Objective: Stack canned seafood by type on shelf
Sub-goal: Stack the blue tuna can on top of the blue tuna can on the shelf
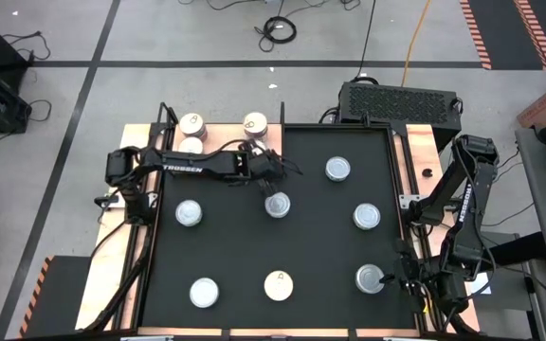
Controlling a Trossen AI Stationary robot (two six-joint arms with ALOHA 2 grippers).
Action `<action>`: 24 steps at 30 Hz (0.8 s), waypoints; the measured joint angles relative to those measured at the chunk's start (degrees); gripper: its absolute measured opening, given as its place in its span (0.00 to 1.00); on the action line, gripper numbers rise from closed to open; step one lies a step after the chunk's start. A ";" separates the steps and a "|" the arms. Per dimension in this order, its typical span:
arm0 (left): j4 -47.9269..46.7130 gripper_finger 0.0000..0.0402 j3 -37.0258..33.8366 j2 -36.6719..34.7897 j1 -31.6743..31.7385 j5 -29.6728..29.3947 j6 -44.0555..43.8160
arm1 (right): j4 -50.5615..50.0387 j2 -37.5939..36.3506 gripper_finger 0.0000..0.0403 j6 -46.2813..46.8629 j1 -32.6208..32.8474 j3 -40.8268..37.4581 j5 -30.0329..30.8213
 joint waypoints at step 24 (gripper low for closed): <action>8.64 0.14 5.08 -0.58 -32.68 -5.52 -7.54 | 3.71 0.20 0.00 -0.72 -1.62 -0.02 3.36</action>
